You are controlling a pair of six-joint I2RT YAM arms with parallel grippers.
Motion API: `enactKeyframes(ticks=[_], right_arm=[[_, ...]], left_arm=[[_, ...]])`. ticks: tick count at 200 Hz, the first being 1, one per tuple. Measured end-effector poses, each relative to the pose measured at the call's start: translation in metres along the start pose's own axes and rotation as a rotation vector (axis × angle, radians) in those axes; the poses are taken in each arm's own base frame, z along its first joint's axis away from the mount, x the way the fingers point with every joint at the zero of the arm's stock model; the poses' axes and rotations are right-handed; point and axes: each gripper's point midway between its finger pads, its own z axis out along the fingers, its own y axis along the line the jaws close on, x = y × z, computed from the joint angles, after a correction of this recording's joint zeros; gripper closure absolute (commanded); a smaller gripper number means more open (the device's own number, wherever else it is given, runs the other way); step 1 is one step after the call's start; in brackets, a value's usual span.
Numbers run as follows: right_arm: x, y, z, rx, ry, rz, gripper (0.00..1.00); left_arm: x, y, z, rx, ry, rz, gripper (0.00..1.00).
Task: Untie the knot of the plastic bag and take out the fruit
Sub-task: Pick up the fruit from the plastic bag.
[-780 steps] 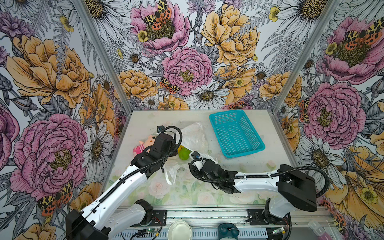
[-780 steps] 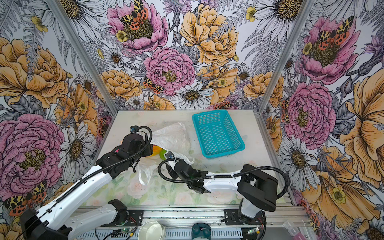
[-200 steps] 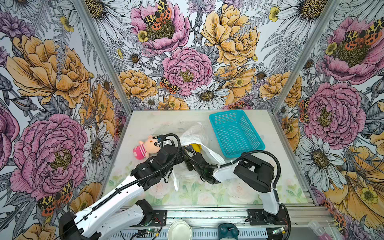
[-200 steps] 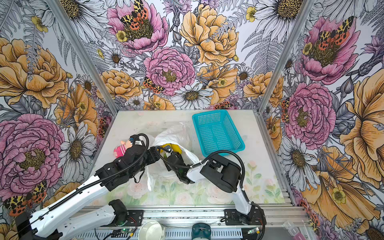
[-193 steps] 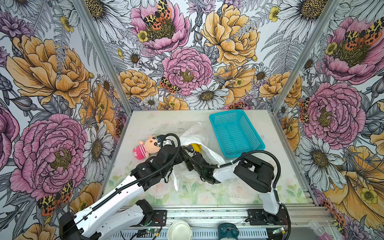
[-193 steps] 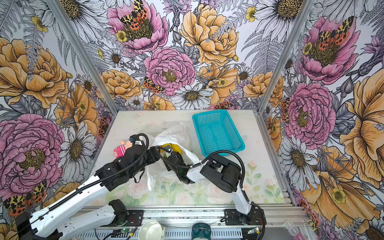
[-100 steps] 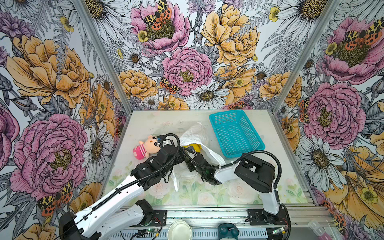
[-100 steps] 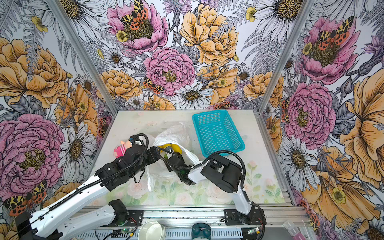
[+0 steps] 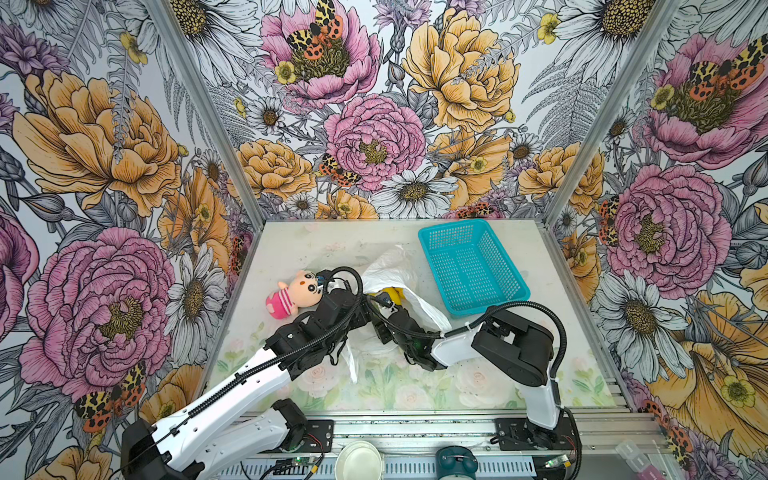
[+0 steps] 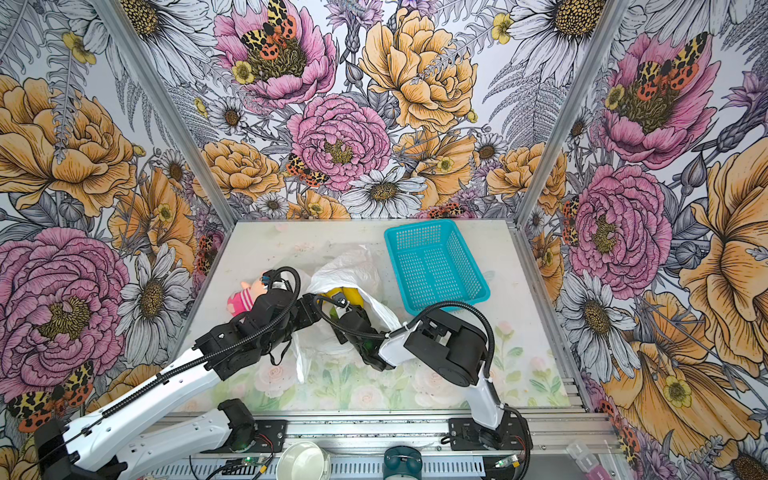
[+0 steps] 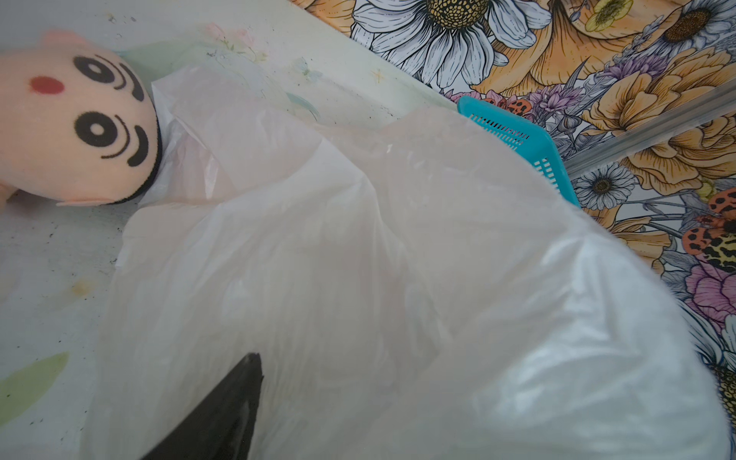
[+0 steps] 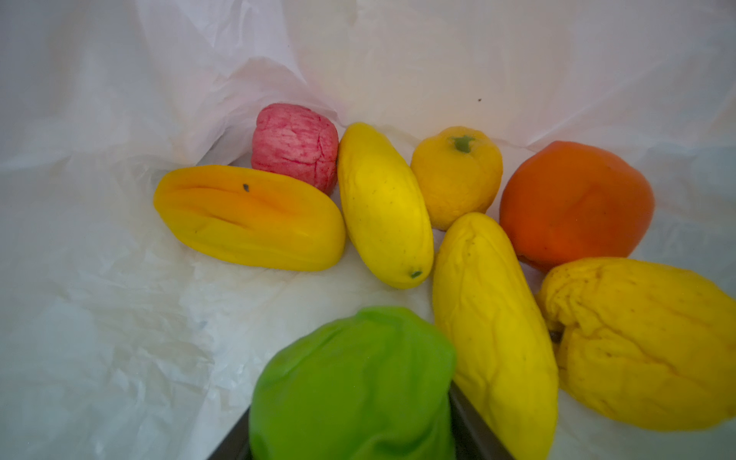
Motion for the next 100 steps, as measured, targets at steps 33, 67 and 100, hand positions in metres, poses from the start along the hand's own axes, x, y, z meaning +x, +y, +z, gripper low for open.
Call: enactKeyframes(ticks=[33,67,100], right_arm=[[-0.017,-0.002,-0.016,-0.016,-0.049,0.004,0.65],[-0.034,-0.006,-0.036,-0.031,-0.121,0.008,0.65],[-0.04,-0.007,-0.058,-0.071,-0.173,-0.003,0.65]], left_arm=[[0.002,0.0,0.002,-0.004,0.009,0.003,0.22],[0.006,0.0,0.008,-0.013,0.025,0.008,0.23],[0.002,0.003,0.009,-0.023,0.017,-0.002,0.23]])
